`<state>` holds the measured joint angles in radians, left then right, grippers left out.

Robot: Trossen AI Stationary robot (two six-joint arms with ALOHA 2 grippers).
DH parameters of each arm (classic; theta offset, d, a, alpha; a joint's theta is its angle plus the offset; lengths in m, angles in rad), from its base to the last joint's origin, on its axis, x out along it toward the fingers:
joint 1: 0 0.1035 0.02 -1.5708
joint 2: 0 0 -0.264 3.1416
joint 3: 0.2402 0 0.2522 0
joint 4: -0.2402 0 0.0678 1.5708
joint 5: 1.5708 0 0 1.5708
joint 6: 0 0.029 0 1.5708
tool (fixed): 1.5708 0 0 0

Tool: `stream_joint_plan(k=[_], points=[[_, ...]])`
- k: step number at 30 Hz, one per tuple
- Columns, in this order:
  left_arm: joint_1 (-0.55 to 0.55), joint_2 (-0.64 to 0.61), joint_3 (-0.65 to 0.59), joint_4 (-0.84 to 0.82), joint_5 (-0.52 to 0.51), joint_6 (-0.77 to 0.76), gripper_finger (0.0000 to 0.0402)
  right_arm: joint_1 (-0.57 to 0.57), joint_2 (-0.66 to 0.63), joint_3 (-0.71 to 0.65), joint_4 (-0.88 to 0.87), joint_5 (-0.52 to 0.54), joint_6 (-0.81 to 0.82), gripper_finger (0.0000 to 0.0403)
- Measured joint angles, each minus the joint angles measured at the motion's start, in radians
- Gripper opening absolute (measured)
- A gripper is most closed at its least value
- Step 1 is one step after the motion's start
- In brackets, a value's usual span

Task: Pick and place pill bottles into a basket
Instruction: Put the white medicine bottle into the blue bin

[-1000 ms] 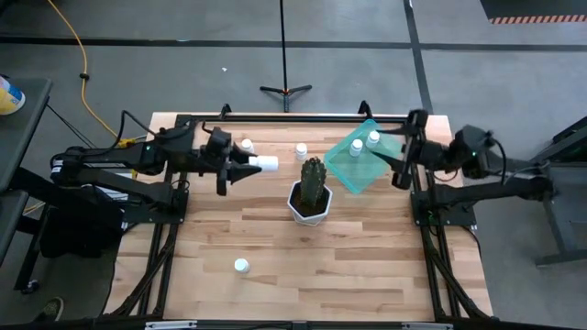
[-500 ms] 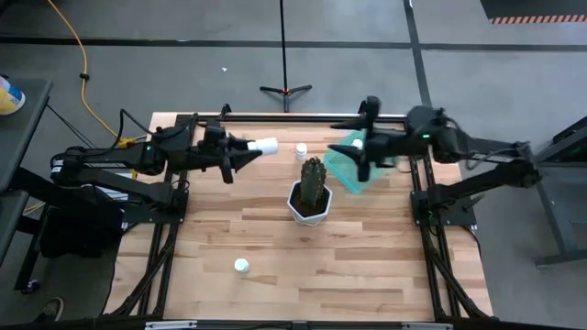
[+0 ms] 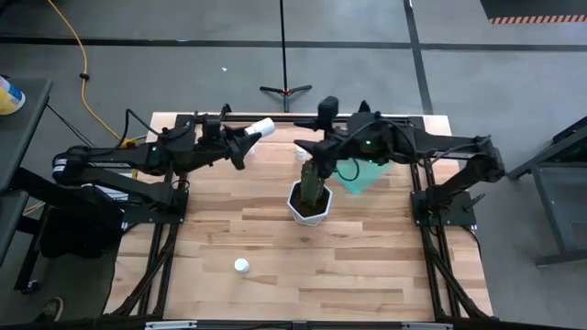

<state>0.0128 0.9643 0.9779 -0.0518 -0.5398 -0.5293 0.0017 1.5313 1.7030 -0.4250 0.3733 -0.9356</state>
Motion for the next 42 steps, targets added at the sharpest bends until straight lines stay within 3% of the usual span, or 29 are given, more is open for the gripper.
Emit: stream_joint_plan(k=[8, 18, 24, 33, 42], points=[[0.0, 0.061, 0.0, 0.114, -0.068, 0.001, 0.0205, -0.001, 0.074, 0.12, -0.068, 0.002, -0.016, 0.0217], [0.0, 0.12, 0.017, 0.264, -0.069, 0.02, 0.0205, -0.008, 0.074, 0.126, -0.072, 0.035, -0.077, 0.0221], [0.0, 0.172, 0.112, 0.258, -0.068, 0.102, 0.0205, 0.005, 0.073, 0.145, -0.095, 0.081, -0.15, 0.0221], [0.0, 0.261, 0.269, 0.178, -0.072, 0.195, 0.0205, 0.006, 0.076, 0.318, -0.273, 0.069, -0.134, 0.0218], [0.0, 0.265, 0.288, 0.16, -0.074, 0.212, 0.0205, 0.005, 0.119, 0.375, -0.355, 0.11, -0.167, 0.0248]])
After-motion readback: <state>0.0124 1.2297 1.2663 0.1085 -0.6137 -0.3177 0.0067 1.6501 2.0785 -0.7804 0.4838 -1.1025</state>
